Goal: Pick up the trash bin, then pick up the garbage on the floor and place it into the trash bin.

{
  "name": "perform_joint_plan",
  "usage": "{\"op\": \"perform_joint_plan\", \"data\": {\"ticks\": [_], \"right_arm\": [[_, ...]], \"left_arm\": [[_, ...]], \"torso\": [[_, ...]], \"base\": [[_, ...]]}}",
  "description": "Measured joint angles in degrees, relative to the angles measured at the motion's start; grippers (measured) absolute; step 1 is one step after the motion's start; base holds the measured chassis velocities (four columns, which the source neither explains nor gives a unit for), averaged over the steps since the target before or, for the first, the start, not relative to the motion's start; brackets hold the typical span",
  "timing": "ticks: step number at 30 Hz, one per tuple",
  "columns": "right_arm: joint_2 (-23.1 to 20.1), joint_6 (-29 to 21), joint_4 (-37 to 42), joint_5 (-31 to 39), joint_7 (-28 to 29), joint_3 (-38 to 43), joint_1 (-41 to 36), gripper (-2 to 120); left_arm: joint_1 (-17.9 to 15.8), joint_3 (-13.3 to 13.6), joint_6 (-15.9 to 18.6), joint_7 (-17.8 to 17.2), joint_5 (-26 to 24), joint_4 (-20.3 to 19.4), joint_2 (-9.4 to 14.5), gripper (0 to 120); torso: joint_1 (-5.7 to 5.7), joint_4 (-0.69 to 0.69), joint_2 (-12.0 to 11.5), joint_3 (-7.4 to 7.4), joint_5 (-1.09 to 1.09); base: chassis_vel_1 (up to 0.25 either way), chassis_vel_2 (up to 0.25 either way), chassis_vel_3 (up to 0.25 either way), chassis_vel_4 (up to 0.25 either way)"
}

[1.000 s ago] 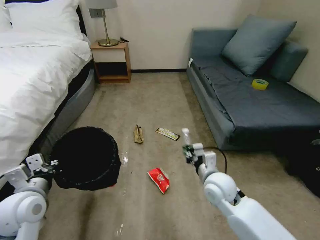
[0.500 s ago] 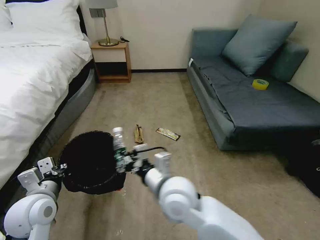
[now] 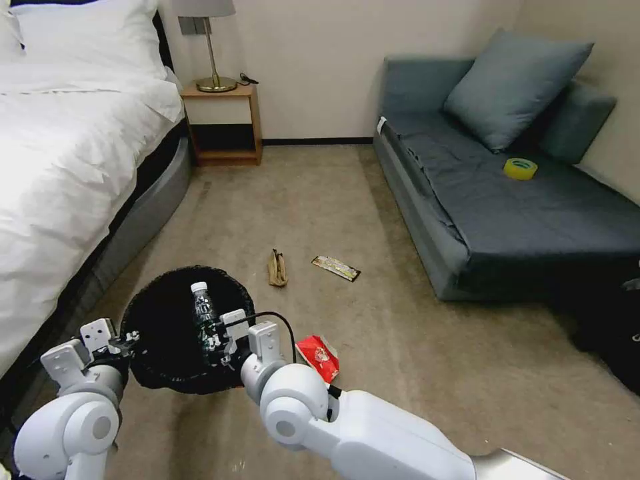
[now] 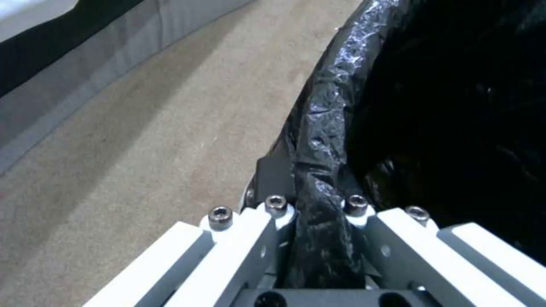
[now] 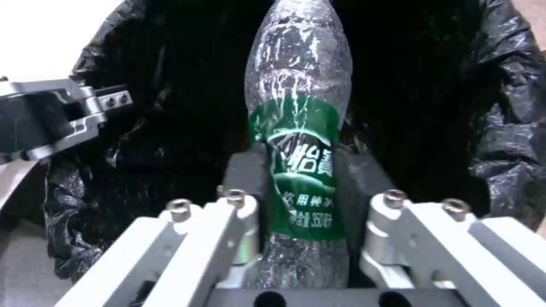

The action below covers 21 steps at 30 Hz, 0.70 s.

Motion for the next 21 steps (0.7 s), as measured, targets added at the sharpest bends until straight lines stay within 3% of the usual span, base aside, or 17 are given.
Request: {"op": "perform_joint_plan", "data": {"ticks": [2,5,7,14,17,21], "right_arm": [[-0.2,0.0,0.7,-0.1,-0.1,0.3,-0.1,39],[-0.3,-0.2,1.1,0.0,-0.1,0.4,-0.2,44],[-0.6,-0.4,2.3,0.2,-0.1,1.0,-0.7,58],[-0.9,-0.5,3.6,0.1,-0.5,2.1,-0.9,81],[-1.0,-0.6,4.2,-1.5,-1.6,4.8,-0.7,88],[-3.6,-0.4,2.1,-9.8,-5.9,11.3,0.8,99]], "left_arm": [[0.0,0.0,0.0,0.0,0.1,0.0,0.0,3],[0.0,0.0,0.0,0.0,0.1,0.0,0.0,3],[0.0,0.1,0.0,0.1,0.2,0.0,0.0,3],[0.1,0.1,0.0,0.2,0.3,0.0,0.0,3],[0.2,-0.2,0.0,0.3,0.3,0.0,0.0,3],[0.4,-0.8,0.0,0.5,0.3,0.1,0.3,3]], "torso": [[0.0,0.0,0.0,0.0,0.0],[0.0,-0.01,0.0,0.0,0.0],[0.0,0.0,0.0,0.0,0.0],[0.0,0.0,0.0,0.0,0.01],[0.0,0.0,0.0,0.0,0.01],[0.0,0.0,0.0,0.0,0.01]], "base": [[0.0,0.0,0.0,0.0],[0.0,0.0,0.0,0.0],[0.0,0.0,0.0,0.0],[0.0,0.0,0.0,0.0],[0.0,0.0,0.0,0.0],[0.0,0.0,0.0,0.0]]}}
